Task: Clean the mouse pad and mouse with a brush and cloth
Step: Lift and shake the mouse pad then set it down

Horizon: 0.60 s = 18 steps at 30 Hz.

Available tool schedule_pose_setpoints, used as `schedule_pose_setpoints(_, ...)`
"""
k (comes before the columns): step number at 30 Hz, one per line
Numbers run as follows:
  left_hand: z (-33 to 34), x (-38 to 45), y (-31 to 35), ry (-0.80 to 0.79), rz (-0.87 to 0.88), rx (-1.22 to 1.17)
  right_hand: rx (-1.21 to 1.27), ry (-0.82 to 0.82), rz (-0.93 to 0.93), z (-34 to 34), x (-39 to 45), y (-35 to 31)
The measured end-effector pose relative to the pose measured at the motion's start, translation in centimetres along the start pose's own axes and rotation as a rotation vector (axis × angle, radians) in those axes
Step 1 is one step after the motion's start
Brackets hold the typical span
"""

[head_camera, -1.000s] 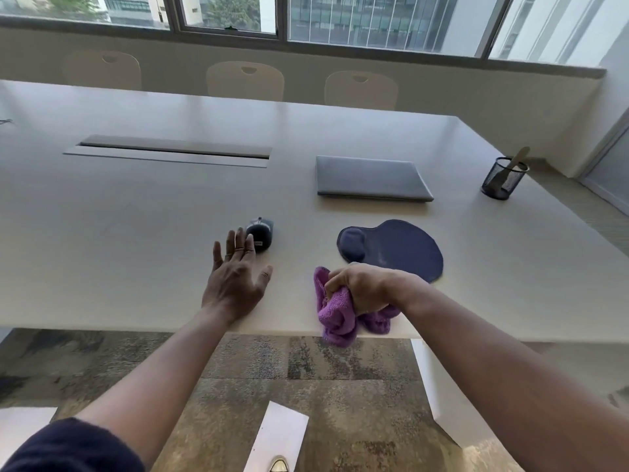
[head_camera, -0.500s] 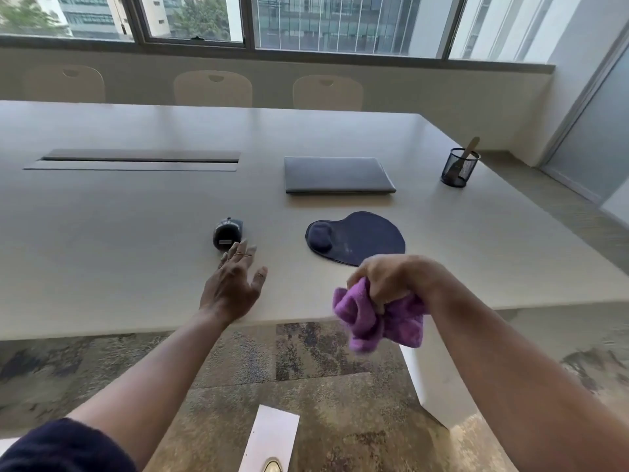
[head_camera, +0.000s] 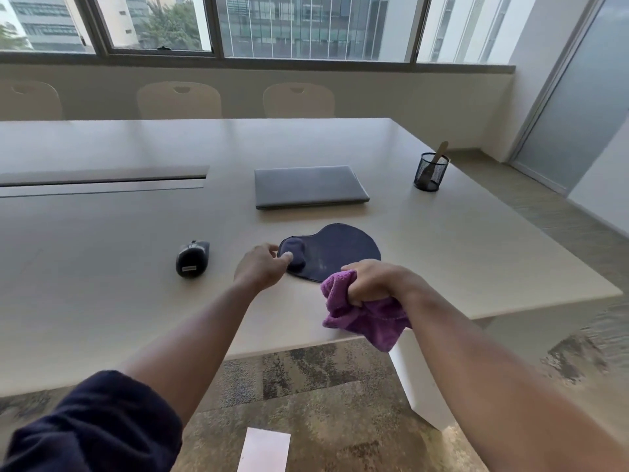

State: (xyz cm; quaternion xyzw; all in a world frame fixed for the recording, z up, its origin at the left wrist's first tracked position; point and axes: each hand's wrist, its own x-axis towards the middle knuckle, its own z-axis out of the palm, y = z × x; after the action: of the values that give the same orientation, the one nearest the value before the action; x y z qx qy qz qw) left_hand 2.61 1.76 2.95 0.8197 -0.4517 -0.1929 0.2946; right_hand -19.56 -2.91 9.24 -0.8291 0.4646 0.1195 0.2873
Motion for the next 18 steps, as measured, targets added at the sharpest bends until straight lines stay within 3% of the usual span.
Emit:
schedule_pose_setpoints(10,1.1,4.3,1.3,-0.140,-0.055,0.000,-0.065,-0.084,0.164,-0.6,3.2,-0.8)
schedule_pose_setpoints(18,0.8,5.6,1.6,-0.144,-0.213,-0.174,-0.112,-0.119,0.201,-0.9,3.8,-1.6)
